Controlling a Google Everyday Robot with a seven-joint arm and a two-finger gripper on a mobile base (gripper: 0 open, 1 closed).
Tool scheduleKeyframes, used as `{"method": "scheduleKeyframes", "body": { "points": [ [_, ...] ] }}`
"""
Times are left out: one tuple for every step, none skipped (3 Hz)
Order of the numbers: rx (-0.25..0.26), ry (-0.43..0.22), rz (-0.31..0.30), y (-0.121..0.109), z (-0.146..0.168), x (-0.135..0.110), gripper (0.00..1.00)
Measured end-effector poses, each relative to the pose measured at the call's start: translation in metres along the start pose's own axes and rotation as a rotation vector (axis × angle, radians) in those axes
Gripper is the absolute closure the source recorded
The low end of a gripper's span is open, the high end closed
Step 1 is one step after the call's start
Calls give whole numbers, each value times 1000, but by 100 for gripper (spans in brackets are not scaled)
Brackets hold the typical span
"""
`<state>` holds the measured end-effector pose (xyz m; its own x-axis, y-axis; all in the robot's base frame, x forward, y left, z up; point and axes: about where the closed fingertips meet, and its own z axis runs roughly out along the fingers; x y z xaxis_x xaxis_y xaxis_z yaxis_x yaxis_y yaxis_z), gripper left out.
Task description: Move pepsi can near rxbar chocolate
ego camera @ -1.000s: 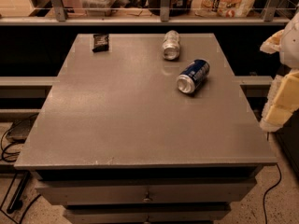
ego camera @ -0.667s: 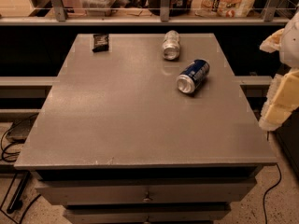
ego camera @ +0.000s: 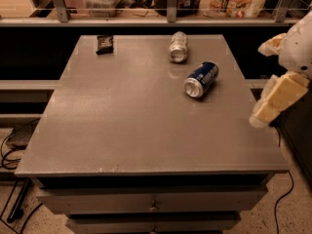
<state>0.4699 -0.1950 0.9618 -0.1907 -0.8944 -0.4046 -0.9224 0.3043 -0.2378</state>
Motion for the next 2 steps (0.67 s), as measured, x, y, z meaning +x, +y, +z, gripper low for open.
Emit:
{"method": "scheduleKeyframes", "body": {
  "points": [
    [24, -99, 30, -18, 29, -19, 0],
    [39, -153, 46, -28, 44, -29, 0]
  ]
}}
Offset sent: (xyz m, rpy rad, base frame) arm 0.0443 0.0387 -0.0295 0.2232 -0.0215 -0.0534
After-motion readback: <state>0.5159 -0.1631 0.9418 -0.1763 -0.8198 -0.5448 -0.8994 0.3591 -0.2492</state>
